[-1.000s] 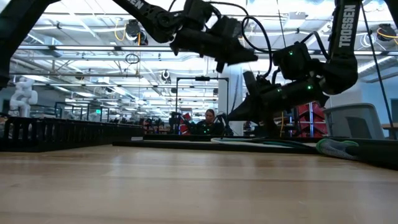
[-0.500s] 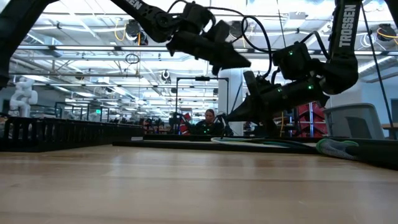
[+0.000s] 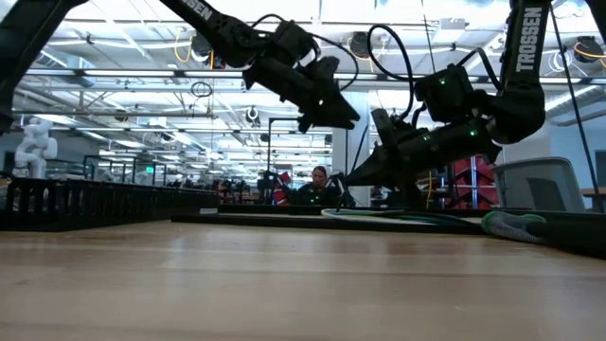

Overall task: Ziptie cables
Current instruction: Wrap the cable wires with the black ziptie

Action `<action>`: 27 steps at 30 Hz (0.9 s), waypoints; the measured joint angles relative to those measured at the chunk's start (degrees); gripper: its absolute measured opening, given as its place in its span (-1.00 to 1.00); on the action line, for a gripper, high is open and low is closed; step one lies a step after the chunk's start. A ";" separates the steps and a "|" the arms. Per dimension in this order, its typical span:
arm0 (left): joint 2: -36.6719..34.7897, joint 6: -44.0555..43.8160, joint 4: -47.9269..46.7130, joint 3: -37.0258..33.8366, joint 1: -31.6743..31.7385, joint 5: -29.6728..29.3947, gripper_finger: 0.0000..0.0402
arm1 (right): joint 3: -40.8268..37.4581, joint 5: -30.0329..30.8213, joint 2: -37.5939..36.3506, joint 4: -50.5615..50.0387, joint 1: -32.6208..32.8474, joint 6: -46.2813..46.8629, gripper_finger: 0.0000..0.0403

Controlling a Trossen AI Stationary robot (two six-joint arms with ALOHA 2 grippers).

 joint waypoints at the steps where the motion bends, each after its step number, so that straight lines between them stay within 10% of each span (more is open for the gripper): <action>1: -0.04 0.15 -0.24 0.02 -0.44 0.02 -0.22 | 0.01 0.00 0.00 -0.03 0.00 -0.12 -1.00; 27: 3.85 -0.78 -0.88 0.07 -3.42 -4.82 -0.08 | 0.01 0.00 0.02 0.03 -0.02 -0.36 -1.00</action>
